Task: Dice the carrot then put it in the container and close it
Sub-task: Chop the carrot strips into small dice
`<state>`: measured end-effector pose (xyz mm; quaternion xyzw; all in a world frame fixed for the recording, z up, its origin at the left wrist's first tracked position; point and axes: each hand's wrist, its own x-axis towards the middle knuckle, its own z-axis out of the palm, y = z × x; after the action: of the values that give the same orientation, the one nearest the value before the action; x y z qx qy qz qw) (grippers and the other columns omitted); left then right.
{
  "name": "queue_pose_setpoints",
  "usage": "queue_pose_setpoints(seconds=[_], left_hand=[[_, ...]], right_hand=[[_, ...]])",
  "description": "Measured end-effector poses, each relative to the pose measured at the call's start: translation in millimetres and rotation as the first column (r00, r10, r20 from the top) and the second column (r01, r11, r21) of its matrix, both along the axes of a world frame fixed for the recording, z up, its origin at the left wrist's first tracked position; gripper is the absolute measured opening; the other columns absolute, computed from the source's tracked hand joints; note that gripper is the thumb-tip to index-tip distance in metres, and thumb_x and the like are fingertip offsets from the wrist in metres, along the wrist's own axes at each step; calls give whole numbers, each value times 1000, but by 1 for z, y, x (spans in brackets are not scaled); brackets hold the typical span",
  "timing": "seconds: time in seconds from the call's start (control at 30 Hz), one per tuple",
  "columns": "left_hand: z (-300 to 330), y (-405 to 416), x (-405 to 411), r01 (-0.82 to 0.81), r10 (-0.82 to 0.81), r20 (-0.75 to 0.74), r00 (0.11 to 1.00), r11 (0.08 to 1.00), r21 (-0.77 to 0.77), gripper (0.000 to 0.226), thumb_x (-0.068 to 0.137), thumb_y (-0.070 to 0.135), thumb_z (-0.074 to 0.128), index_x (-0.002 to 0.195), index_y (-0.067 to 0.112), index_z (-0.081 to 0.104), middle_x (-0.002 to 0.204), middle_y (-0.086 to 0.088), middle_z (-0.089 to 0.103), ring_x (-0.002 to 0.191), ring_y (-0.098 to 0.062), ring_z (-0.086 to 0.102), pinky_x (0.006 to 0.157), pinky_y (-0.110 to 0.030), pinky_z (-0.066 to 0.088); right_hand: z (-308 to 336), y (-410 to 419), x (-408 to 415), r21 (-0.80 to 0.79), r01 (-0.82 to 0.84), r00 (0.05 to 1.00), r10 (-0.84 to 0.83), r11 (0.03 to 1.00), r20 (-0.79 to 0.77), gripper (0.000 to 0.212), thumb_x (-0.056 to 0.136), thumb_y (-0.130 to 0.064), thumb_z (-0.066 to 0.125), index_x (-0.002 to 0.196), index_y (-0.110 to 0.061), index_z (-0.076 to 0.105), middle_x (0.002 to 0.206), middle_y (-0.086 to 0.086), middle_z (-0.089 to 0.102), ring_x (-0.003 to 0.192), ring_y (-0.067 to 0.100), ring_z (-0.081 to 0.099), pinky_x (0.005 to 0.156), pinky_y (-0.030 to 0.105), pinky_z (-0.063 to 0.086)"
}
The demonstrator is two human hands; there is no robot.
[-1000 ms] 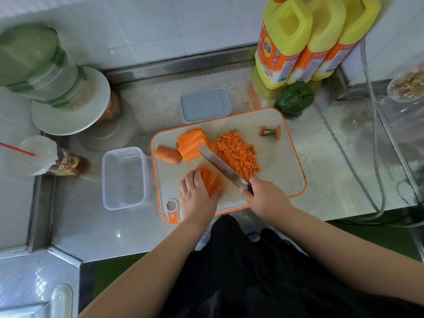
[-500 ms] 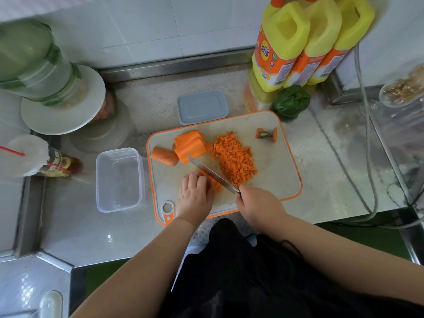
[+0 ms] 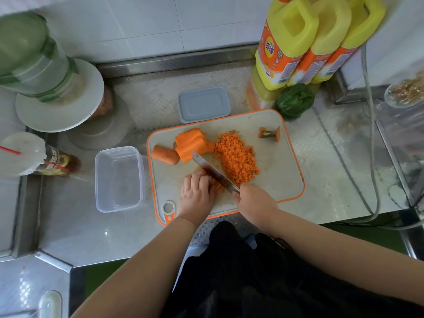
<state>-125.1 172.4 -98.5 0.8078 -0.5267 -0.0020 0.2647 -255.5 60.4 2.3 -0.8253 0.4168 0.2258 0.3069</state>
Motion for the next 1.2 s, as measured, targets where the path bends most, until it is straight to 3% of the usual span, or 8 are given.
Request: queue_pose_setpoints(seconds=[0.13, 0.3, 0.47, 0.67, 0.77, 0.97, 1.13, 1.2], left_hand=[[8, 1, 0, 1, -1, -1, 1000, 1000, 4, 13, 93, 23, 52, 95, 11, 54, 104, -11, 55, 93, -31, 49, 81, -40, 47], [15, 6, 3, -13, 13, -2, 1000, 999, 37, 19, 93, 26, 49, 93, 8, 57, 102, -11, 55, 94, -31, 48, 84, -39, 46], [10, 4, 4, 14, -14, 32, 999, 1000, 7, 17, 93, 24, 47, 91, 8, 51, 98, -14, 54, 94, -30, 46, 84, -39, 46], [1, 1, 3, 10, -8, 71, 997, 999, -40, 16, 95, 23, 48, 93, 8, 51, 100, -15, 55, 94, -32, 48, 85, -39, 46], [-3, 2, 2, -2, 6, 77, 997, 999, -47, 20, 97, 21, 48, 94, 3, 56, 101, -17, 57, 95, -35, 52, 85, -42, 50], [0, 3, 3, 21, -18, 89, 996, 999, -33, 11, 94, 18, 53, 98, 8, 52, 101, -16, 57, 96, -35, 53, 88, -42, 49], [11, 10, 2, 18, -18, 48, 999, 1000, -18, 9, 95, 20, 47, 99, 12, 49, 104, -14, 56, 96, -33, 49, 89, -39, 45], [12, 12, 1, -13, 13, 29, 999, 1000, 12, 11, 95, 20, 46, 98, 11, 51, 104, -15, 56, 96, -35, 49, 87, -41, 46]], right_hand=[[2, -6, -2, -10, 3, 1000, -2, 1000, 24, 26, 103, -33, 37, 86, -13, 41, 72, -2, 41, 73, 20, 46, 63, 31, 32], [8, 1, -11, -89, -49, 997, 55, 995, 60, 27, 103, -33, 34, 85, -14, 37, 64, -4, 35, 69, 22, 45, 49, 29, 24], [19, 9, -11, -52, -53, 997, 56, 997, 60, 23, 103, -32, 34, 87, -15, 38, 69, -3, 42, 73, 25, 49, 62, 33, 35], [16, 12, 0, -60, -30, 997, 26, 998, -80, 12, 98, -10, 42, 102, -9, 53, 83, 4, 54, 82, 27, 58, 63, 33, 39], [9, 15, 6, -50, -27, 996, 22, 998, -90, 15, 96, -6, 41, 104, -8, 54, 84, 6, 56, 75, 26, 54, 62, 34, 40], [1, 3, 2, 19, 6, 1000, -6, 1000, -2, 24, 102, -31, 37, 87, -13, 43, 69, -2, 41, 73, 23, 50, 63, 34, 38], [6, -5, -7, -11, -47, 999, 47, 999, -7, 37, 103, -35, 35, 70, -19, 32, 66, -3, 38, 66, 19, 45, 53, 30, 28], [9, -1, -11, -37, -70, 998, 69, 997, -8, 33, 103, -34, 33, 76, -15, 34, 66, -4, 37, 66, 20, 44, 57, 30, 30]])
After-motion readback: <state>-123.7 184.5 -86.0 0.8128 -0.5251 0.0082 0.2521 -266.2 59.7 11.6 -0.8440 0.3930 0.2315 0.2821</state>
